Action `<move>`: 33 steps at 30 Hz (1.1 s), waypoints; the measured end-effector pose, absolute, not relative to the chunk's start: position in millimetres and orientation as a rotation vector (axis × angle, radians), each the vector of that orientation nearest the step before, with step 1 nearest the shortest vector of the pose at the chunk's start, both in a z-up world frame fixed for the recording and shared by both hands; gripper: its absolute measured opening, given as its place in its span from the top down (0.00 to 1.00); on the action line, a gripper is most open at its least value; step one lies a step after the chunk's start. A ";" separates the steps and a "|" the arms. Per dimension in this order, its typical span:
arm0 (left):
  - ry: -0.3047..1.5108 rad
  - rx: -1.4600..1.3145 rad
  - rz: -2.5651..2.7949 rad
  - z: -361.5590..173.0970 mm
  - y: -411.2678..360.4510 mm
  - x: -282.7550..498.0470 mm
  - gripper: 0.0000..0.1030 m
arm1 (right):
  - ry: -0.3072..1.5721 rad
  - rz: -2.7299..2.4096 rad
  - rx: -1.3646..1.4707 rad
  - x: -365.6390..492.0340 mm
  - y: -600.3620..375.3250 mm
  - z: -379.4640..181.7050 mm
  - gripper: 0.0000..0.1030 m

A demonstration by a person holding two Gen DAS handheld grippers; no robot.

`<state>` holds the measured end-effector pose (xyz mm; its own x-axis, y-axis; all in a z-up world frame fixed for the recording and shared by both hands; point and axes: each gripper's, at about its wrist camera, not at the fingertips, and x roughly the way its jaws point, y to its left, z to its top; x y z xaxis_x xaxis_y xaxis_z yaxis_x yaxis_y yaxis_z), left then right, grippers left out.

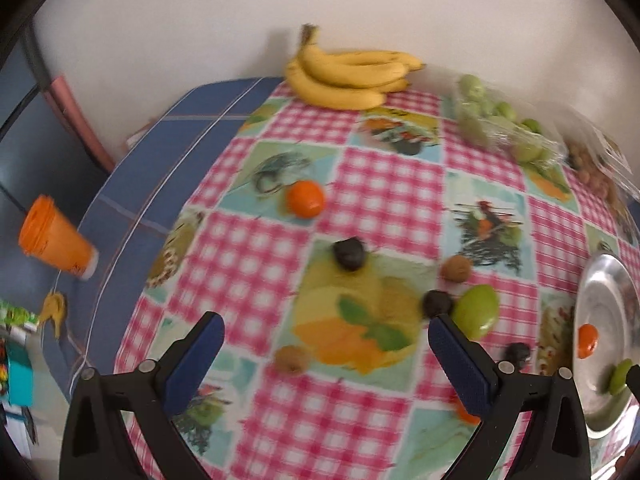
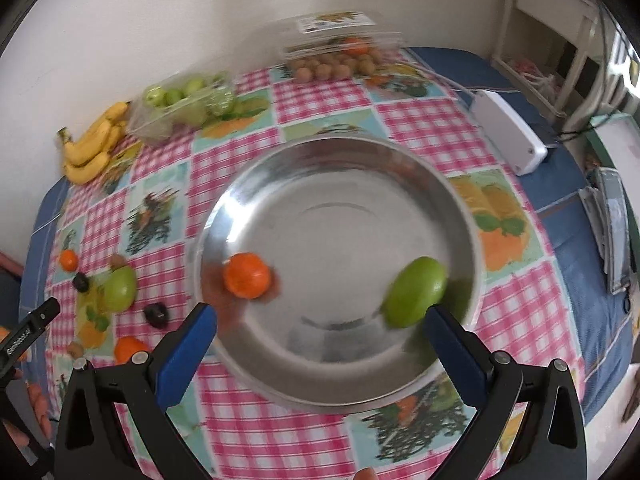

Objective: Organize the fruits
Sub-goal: 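Withdraw both tools from the bowl back over the fruits, then grasp the kiwi with the left tool while the right tool grasps an orange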

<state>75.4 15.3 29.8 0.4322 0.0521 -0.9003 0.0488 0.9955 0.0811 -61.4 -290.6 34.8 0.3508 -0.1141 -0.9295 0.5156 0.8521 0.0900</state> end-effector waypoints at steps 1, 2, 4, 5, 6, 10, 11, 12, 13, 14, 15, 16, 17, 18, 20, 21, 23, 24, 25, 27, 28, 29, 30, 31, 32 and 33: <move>1.130 0.085 0.012 29.1 22.0 74.6 0.00 | 1.147 -0.412 0.391 -59.3 -285.1 35.5 0.00; 1.133 0.073 0.017 29.1 26.7 73.5 0.00 | 1.148 -0.400 0.378 -56.7 -278.1 36.3 0.00; 1.134 0.052 0.024 29.0 35.7 72.2 0.00 | 1.146 -0.376 0.375 -53.1 -267.6 37.8 0.00; 1.133 0.047 0.027 29.2 39.3 71.7 0.00 | 1.145 -0.362 0.378 -50.9 -262.3 38.4 0.00; 1.133 0.042 0.029 28.9 42.6 71.0 0.00 | 1.145 -0.352 0.379 -48.7 -258.7 38.2 0.00; 1.163 0.011 0.029 23.1 53.5 69.6 0.00 | 1.139 -0.301 0.358 -38.8 -233.4 41.2 0.00; 1.172 0.008 0.036 21.0 56.5 69.5 0.00 | 1.141 -0.286 0.353 -36.3 -227.2 41.1 0.00; 1.176 0.006 0.038 20.1 58.0 69.8 0.00 | 1.143 -0.274 0.350 -34.5 -222.0 40.7 0.00; 1.181 0.001 0.038 18.7 59.8 69.8 0.00 | 1.145 -0.264 0.349 -32.7 -217.0 40.2 0.00; 1.187 -0.004 0.037 17.4 61.3 70.2 0.00 | 1.147 -0.254 0.348 -30.6 -211.6 39.5 0.00; 1.192 -0.010 0.036 16.0 63.1 70.5 0.00 | 1.150 -0.247 0.346 -28.9 -207.4 39.0 0.00; 1.196 -0.012 0.035 14.6 63.9 71.0 0.00 | 1.150 -0.239 0.344 -27.2 -203.2 38.3 0.00; 1.199 -0.011 0.035 13.2 64.4 71.5 0.00 | 1.152 -0.229 0.342 -25.4 -198.5 37.6 0.00; 1.202 -0.008 0.034 11.8 64.5 72.1 0.00 | 1.153 -0.222 0.341 -24.0 -194.9 37.1 0.00; 1.204 -0.006 0.025 10.8 64.6 72.8 0.00 | 1.149 -0.212 0.340 -20.5 -187.3 36.7 0.00; 1.204 -0.010 0.018 10.8 65.2 73.2 0.00 | 1.146 -0.204 0.335 -18.7 -182.9 37.1 0.00; 1.205 -0.022 0.005 10.7 66.8 74.2 0.00 | 1.144 -0.187 0.325 -15.7 -175.6 37.0 0.00; 1.206 -0.026 0.004 10.5 68.0 74.8 0.00 | 1.146 -0.177 0.319 -14.1 -171.7 36.1 0.00; 1.210 -0.031 0.002 10.0 69.6 75.6 0.00 | 1.152 -0.165 0.315 -12.8 -167.3 34.3 0.00; 1.219 -0.051 -0.006 8.5 74.5 77.4 0.00 | 1.167 -0.152 0.316 -11.2 -160.6 29.0 0.00; 1.224 -0.067 -0.010 7.4 77.6 78.4 0.00 | 1.175 -0.149 0.315 -9.6 -158.5 26.3 0.00; 1.229 -0.081 -0.010 6.1 81.4 79.9 0.00 | 1.187 -0.143 0.314 -8.5 -155.5 22.7 0.00; 1.232 -0.089 -0.006 4.9 84.0 80.9 0.00 | 1.194 -0.141 0.311 -7.5 -153.2 19.8 0.00; 1.237 -0.095 -0.002 3.2 87.0 82.6 0.00 | 1.201 -0.141 0.308 -7.1 -151.2 17.5 0.00; 1.242 -0.100 0.001 1.2 89.3 84.2 0.00 | 1.209 -0.139 0.305 -6.2 -148.9 14.4 0.00; 1.246 -0.102 0.002 -0.6 90.7 85.1 0.00 | 1.218 -0.135 0.302 -5.6 -147.5 11.7 0.00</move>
